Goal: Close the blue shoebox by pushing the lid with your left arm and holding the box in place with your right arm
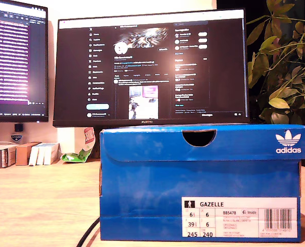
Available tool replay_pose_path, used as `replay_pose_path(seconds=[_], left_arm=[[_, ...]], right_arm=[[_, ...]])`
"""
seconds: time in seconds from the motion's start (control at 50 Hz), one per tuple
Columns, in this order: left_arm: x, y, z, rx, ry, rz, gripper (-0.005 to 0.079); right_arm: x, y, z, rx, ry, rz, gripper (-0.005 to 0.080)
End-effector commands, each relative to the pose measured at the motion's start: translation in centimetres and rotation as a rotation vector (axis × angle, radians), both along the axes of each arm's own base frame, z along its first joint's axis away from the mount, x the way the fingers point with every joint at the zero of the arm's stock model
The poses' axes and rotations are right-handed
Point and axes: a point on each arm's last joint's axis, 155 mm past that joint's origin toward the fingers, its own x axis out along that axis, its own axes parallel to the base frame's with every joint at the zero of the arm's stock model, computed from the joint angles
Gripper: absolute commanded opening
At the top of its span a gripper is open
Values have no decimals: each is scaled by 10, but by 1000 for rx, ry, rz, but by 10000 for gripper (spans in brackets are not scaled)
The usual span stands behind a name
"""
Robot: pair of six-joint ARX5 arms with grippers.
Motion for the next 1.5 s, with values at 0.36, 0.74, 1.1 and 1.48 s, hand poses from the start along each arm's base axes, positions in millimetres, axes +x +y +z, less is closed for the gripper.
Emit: replay_pose_path(seconds=[0.36,0.74,1.1,1.48], left_arm=[[-1,0,-52,40,136,-4,-19],[-1,1,-52,41,135,1,-19],[1,9,-51,38,132,34,-19],[3,17,-51,36,133,69,-19]], right_arm=[[0,1,-36,5,99,2,-12],[0,1,-36,5,99,2,-12],[2,-36,-36,13,99,-149,-12],[2,-48,-36,15,99,-197,-12]])
